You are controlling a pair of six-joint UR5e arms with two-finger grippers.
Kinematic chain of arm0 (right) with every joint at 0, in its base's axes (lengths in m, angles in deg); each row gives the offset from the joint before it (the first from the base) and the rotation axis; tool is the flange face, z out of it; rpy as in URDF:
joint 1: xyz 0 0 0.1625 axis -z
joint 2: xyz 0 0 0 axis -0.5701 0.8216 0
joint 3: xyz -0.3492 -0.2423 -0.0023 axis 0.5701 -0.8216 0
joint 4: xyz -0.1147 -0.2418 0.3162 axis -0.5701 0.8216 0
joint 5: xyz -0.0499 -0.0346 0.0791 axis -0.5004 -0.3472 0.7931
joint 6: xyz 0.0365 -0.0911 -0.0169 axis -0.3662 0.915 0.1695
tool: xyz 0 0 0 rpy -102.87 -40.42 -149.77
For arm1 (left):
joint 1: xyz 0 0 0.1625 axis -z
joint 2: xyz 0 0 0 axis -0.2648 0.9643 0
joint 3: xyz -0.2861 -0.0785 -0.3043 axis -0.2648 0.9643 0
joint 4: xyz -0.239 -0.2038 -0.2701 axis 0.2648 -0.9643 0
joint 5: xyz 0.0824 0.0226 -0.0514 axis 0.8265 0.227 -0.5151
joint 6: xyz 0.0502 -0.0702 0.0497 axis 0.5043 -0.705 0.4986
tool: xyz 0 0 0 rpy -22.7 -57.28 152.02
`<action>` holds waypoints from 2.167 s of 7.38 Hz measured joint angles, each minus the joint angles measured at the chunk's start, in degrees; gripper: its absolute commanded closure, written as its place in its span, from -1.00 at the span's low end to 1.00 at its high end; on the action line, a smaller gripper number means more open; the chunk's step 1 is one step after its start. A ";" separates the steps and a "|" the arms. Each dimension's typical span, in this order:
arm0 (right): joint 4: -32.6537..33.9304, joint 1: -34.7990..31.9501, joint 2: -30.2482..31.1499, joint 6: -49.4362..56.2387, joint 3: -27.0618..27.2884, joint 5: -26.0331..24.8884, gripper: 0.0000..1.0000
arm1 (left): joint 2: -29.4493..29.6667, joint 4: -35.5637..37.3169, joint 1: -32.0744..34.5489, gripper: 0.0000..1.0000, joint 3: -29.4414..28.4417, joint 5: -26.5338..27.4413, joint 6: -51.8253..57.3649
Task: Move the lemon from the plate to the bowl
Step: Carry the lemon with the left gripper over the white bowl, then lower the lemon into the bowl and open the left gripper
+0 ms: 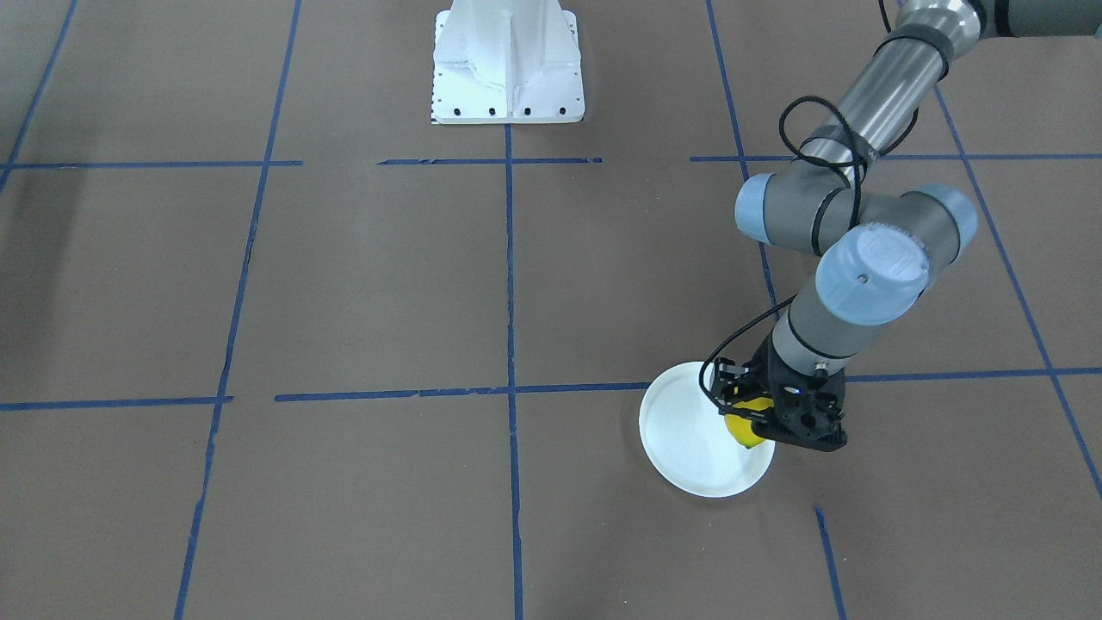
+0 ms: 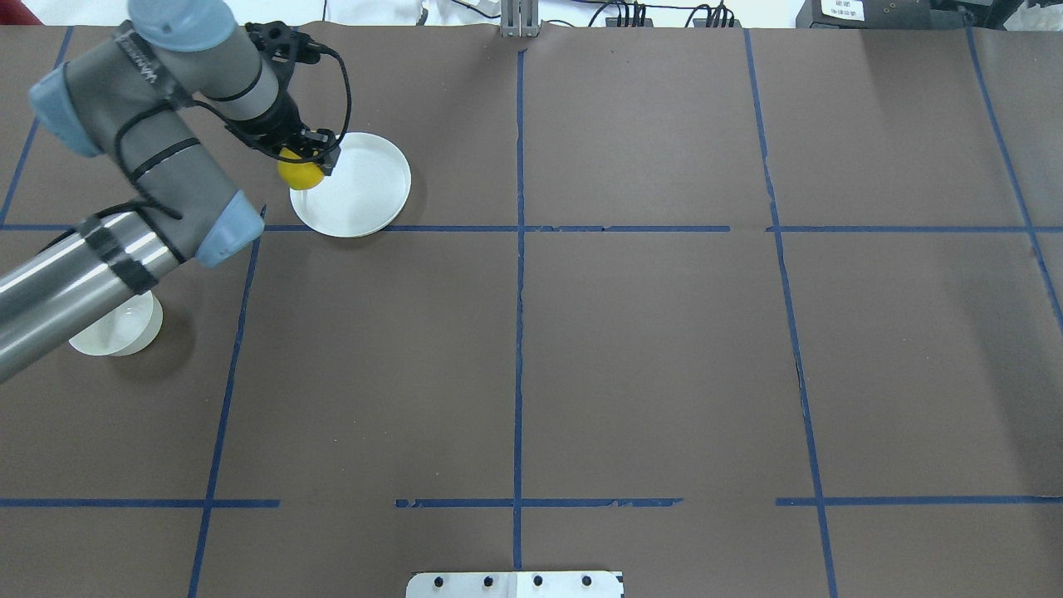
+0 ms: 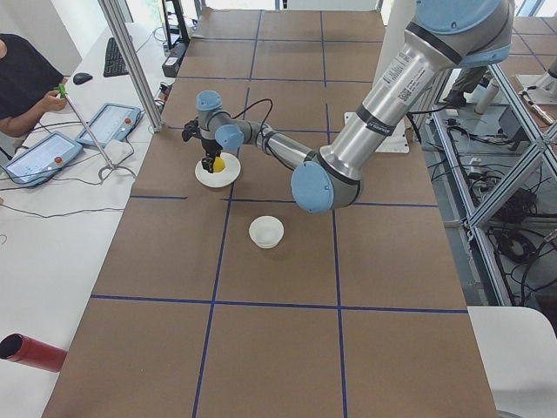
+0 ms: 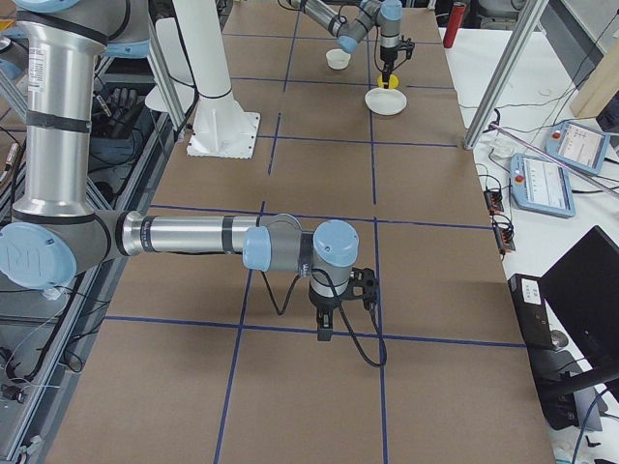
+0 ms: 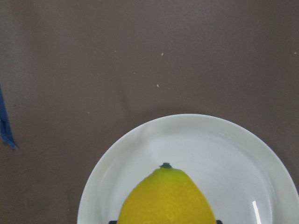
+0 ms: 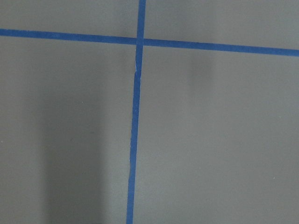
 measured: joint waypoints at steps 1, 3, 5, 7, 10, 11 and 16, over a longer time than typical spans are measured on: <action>0.00 0.00 0.00 0.00 0.00 0.00 -1.00 | -6.64 1.91 0.21 1.00 8.45 0.14 -0.12; 0.00 0.00 0.00 0.00 0.00 0.00 -1.00 | -20.74 2.45 0.28 1.00 20.73 0.08 -0.26; 0.00 0.00 0.00 0.00 0.00 0.00 -1.00 | -32.63 -2.54 0.25 1.00 25.52 -0.19 -0.10; 0.00 0.00 0.00 0.00 0.00 0.00 -1.00 | -39.25 -9.39 -0.15 1.00 25.26 -0.40 -0.32; 0.00 0.00 0.00 0.00 0.00 0.00 -1.00 | -39.41 -11.21 -1.97 1.00 23.28 -0.51 -1.77; 0.00 0.00 0.00 0.00 0.00 0.00 -1.00 | -38.60 -11.30 -2.31 1.00 22.51 -0.52 -2.15; 0.00 0.00 0.00 0.00 0.00 0.00 -1.00 | -36.84 -11.36 -2.64 0.08 20.43 -0.43 -2.26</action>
